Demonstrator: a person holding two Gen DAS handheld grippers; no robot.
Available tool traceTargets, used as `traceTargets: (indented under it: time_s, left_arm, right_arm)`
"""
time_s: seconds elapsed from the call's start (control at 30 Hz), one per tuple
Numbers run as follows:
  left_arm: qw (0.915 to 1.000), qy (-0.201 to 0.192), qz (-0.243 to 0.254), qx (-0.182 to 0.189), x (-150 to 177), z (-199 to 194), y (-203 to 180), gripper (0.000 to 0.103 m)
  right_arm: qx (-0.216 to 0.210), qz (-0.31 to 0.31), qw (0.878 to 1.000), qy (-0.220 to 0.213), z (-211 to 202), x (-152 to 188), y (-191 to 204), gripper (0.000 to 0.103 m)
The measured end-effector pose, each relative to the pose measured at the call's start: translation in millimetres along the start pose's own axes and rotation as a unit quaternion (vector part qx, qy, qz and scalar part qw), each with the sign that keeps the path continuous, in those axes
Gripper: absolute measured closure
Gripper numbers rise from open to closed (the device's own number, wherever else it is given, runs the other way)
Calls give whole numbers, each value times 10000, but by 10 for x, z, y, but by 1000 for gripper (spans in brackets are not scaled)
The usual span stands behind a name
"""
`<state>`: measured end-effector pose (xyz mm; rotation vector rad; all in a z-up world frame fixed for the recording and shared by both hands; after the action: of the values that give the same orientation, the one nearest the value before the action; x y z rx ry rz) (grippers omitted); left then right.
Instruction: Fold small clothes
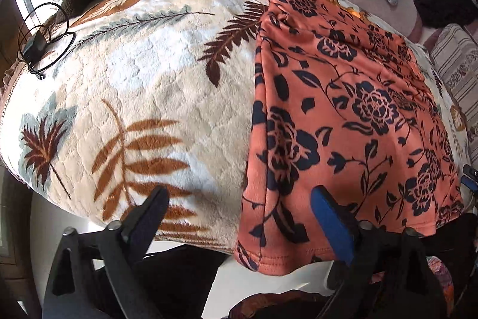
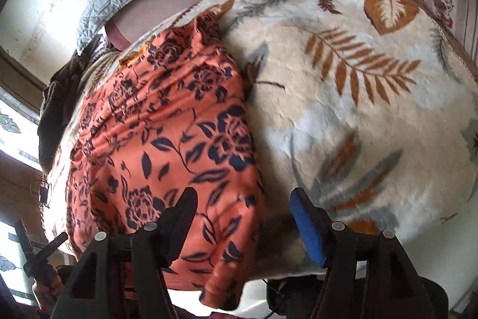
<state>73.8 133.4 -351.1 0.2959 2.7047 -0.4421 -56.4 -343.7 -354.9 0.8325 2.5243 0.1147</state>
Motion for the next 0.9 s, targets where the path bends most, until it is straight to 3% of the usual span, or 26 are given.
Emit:
traceTargets:
  time_s: [0.03,0.07,0.1,0.23,0.27,0.37,0.4,0.43,0.47,0.5,0.57,0.6,0.77,0.9]
  left_arm:
    - [10000,59,51,-50,35,31,-19,47]
    - [9998,176,57,15,65,78,-40,72]
    - [9996,251,21,151,87,105,-64,75]
    - [9995,235,97,177,75,104,-113,75]
    - [9994,264,53,221,77,106,-106,72]
    - [9971,518,-69,554,100,161,-142,29]
    - [9970,527,-54,565,98,170,-160,29]
    - [9975,507,-12,501,90,175,-172,29]
    - [9976,505,41,470,80,184,-189,38]
    - [9975,535,97,446,61,189,-220,65]
    - [9975,585,191,337,21,196,-228,89]
    - [9967,614,129,520,-27,200,-249,96]
    - [9877,299,-229,1520,-435,-79,-327,96]
    - [9797,-120,-217,1988,-1042,-423,-435,96]
  right_arm:
    - [2,75,10000,52,16,40,-51,35]
    - [-35,175,9998,105,26,74,-90,35]
    - [-69,236,9995,192,49,97,-111,32]
    - [-54,219,9991,368,164,235,-89,31]
    - [-113,211,9983,525,215,301,-54,31]
    - [-286,181,9962,807,308,481,101,31]
    - [-188,80,9971,736,309,514,150,32]
    - [-45,-52,9976,694,301,535,186,44]
    - [122,-199,9970,739,295,545,216,57]
    - [320,-357,9952,851,295,563,229,79]
    - [219,-462,9940,964,232,555,249,92]
    - [-69,-436,9938,1016,169,534,282,96]
    - [-1143,-249,9923,412,-370,27,403,96]
    - [-1565,52,9873,-256,-719,-639,486,96]
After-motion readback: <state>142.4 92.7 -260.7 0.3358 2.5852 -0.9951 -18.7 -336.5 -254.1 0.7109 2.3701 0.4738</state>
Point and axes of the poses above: each gripper's, at about its wrist camera, not at the fingertips, and z roughly the way its jaws point, y to its left, x to its underside, the point moved 7 cm from there along z, roughly the way its jaws point, and after that the axes turned 10 degrees about x, right-handed, at the moved point
